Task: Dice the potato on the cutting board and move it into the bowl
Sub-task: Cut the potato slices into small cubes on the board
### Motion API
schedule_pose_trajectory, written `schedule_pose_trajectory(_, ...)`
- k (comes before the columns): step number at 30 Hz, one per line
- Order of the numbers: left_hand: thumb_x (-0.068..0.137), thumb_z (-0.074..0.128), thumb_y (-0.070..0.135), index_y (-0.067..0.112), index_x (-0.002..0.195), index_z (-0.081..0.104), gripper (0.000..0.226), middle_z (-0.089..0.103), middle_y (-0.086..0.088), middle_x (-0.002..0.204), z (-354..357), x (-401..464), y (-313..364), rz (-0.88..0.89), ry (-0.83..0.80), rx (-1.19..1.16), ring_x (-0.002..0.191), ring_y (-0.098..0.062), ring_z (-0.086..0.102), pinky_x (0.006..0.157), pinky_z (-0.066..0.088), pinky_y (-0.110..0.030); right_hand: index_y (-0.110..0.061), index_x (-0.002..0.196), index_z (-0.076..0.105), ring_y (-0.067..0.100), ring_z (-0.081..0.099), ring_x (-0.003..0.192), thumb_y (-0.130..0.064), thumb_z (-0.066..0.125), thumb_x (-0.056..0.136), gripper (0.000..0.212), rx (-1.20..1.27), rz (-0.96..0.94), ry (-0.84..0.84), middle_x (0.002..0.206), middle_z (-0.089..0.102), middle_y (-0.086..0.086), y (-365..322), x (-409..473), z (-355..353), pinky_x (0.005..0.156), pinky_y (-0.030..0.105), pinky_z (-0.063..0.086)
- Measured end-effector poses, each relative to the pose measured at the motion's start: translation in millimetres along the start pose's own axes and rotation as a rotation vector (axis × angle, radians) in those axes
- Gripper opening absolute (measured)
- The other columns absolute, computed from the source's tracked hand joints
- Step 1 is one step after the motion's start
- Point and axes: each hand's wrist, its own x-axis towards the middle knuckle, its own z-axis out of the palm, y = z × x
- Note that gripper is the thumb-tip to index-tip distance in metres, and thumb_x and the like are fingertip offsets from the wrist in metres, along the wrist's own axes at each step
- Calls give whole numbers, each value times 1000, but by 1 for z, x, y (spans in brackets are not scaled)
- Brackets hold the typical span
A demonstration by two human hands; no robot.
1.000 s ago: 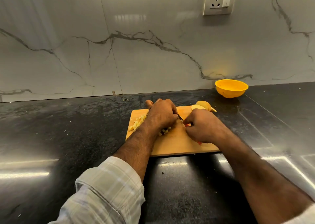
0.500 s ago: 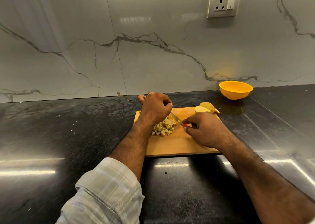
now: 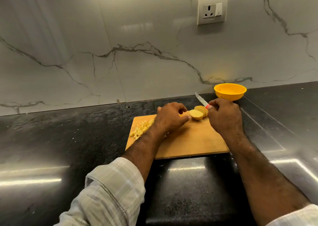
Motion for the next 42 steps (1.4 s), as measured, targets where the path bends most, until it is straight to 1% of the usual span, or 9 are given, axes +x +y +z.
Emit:
schedule_pose_trajectory(3,79,77,71,29,131,64,68,66,7,124,14,11,18,-64,-102,-72,111,-15,61,104,49,-52,-11,116,77,32,68,96,-18,65,96,25,-45,7,36,106,77,13,-2,-2,-2,80,39,54)
schedule_pose_trajectory(8,76,72,78,28,126,65,71,65,4,125,32,26,35,-134,-83,-5,112,-20,60,102,50,-55,-13,120,74,32,67,101,-24,65,96,28,-76,0,34,108,75,12,-6,-4,-5,82,45,59)
schedule_pose_trajectory(12,69,89,61,31,115,65,60,67,6,115,35,30,28,-192,-63,-216,105,-18,63,98,55,-52,-13,123,73,29,66,103,-24,63,97,30,-94,12,51,111,74,12,-5,-3,-5,76,35,52)
schedule_pose_trajectory(16,62,100,44,31,124,63,74,66,6,122,28,27,19,-147,-61,-373,106,-16,66,95,60,-47,-13,123,73,28,66,102,-23,63,97,29,-97,19,67,112,75,11,-5,-1,-5,75,33,48)
schedule_pose_trajectory(19,67,100,34,26,132,64,75,63,2,132,20,20,15,-111,-102,-435,111,-14,63,96,60,-40,-12,121,74,29,67,102,-23,63,97,29,-96,14,68,110,75,12,-5,-2,-4,79,36,51)
schedule_pose_trajectory(26,73,96,21,25,130,60,68,64,1,122,3,10,6,-124,-101,-485,105,-14,66,85,59,-27,-13,129,70,29,66,106,-24,61,99,33,-67,-28,-46,119,74,9,-12,-8,-2,84,40,55)
schedule_pose_trajectory(32,78,90,6,22,131,55,66,60,3,118,4,7,7,-151,-117,-408,106,-13,60,69,45,-13,-17,138,62,26,60,113,-27,59,101,38,-140,-1,-173,127,67,9,-19,-14,1,86,40,55)
schedule_pose_trajectory(37,73,93,6,21,129,58,68,65,-1,123,4,9,2,-177,-117,-390,108,-16,65,74,51,-17,-20,138,61,25,60,115,-29,61,100,39,-209,66,-301,134,64,9,-23,-15,7,86,38,55)
schedule_pose_trajectory(42,67,98,16,24,130,64,72,64,1,127,1,12,0,-169,-120,-294,110,-16,66,93,60,-32,-19,128,66,22,62,103,-33,69,94,37,-330,104,-457,120,66,7,-30,-22,13,84,38,59)
